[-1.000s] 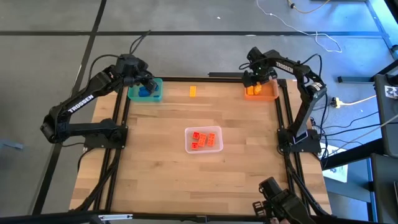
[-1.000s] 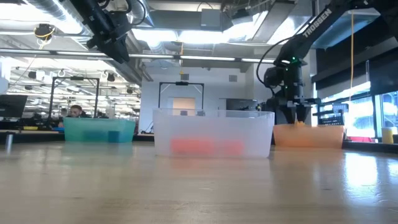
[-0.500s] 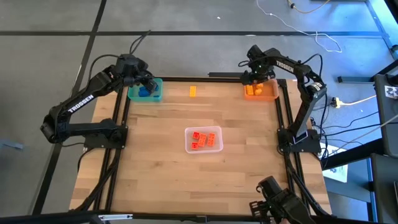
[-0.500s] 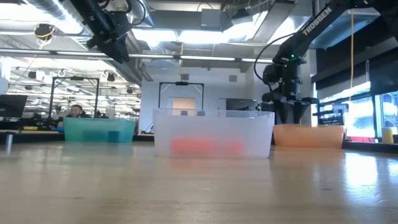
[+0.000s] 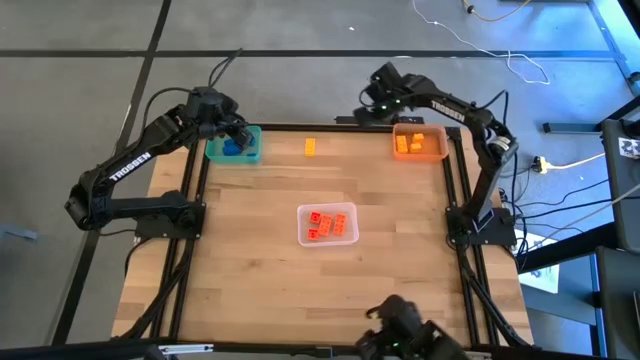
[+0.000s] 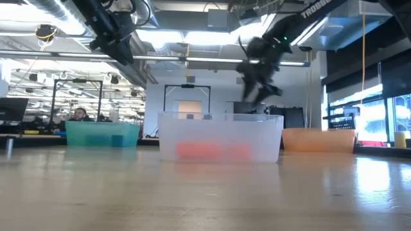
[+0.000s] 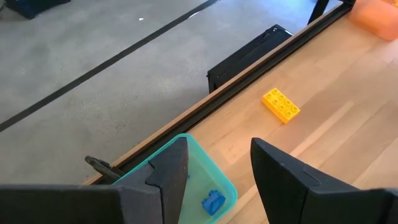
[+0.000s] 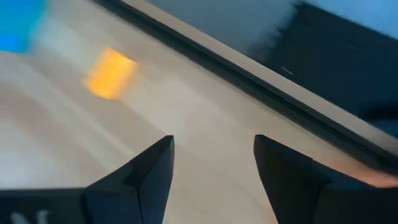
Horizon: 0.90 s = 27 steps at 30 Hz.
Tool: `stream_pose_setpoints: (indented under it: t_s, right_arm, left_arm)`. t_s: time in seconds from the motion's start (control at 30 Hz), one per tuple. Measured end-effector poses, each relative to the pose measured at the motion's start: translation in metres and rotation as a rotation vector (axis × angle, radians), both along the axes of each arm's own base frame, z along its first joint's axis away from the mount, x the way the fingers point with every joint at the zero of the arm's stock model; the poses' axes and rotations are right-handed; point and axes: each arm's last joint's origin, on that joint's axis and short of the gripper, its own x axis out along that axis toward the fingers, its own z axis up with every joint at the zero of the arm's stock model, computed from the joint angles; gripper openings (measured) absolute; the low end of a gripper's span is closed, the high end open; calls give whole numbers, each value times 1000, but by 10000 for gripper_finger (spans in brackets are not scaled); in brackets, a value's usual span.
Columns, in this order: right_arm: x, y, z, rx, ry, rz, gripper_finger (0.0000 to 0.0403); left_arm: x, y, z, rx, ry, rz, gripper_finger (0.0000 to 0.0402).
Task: Sort & place blocks by color
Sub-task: Put the yellow game piece into the orange bin
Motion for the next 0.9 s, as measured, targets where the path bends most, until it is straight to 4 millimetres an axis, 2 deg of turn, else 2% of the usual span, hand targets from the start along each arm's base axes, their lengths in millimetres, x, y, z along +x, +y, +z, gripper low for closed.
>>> stream_pose_setpoints:
  t_s: [0.13,0.27,0.43,0.57,0.7,0.9]
  right_arm:
    - [28,9,13,-23,-187,26,222]
    - [46,17,21,-38,-314,54,222]
    - [57,21,28,-84,-403,146,222]
    - [54,19,29,-56,-430,175,222]
    - [44,12,27,-3,-444,216,222]
    - [26,7,34,15,-454,274,222]
  left_arm:
    - [1,1,0,-2,0,1,165]
    - [5,5,-5,-17,25,-19,165]
    - [22,16,-12,37,77,-247,165]
    - [41,31,-22,120,116,-455,165]
    - [62,49,-45,127,145,-604,165]
    - [88,74,-84,90,157,-639,165]
